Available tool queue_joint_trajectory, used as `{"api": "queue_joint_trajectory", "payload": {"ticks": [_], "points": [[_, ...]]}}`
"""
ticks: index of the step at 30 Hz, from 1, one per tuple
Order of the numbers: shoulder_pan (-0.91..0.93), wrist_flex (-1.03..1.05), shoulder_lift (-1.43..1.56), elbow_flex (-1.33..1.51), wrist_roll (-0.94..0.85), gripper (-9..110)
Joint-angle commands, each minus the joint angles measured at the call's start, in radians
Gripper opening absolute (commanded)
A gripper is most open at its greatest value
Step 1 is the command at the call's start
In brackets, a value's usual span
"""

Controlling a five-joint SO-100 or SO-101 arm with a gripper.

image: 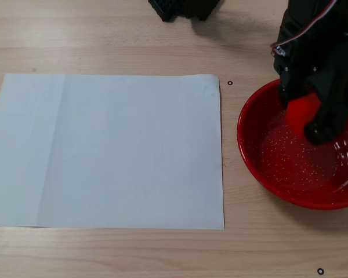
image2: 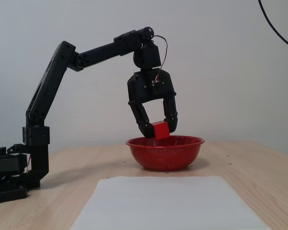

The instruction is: Grasp the red cube and put it in the red bowl.

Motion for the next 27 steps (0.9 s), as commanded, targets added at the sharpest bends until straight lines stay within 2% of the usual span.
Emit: {"api": "queue_joint_trajectory", "payload": {"ticks": [1,3,10,14,18,27], "points": [[-0.006,0.006,0.063,-0.109,0.017,38],[-0.006,0.017,0.066,-0.144,0.02,39],[-0.014,0.052,0.1,-0.209,0.025,28],[-0.031,0.058,0.146,-0.204,0.025,18],[-0.054,0.055,0.207,-0.166,0.021,0],[-0.101,0.005,0.367,0.015,0.035,0]]}}
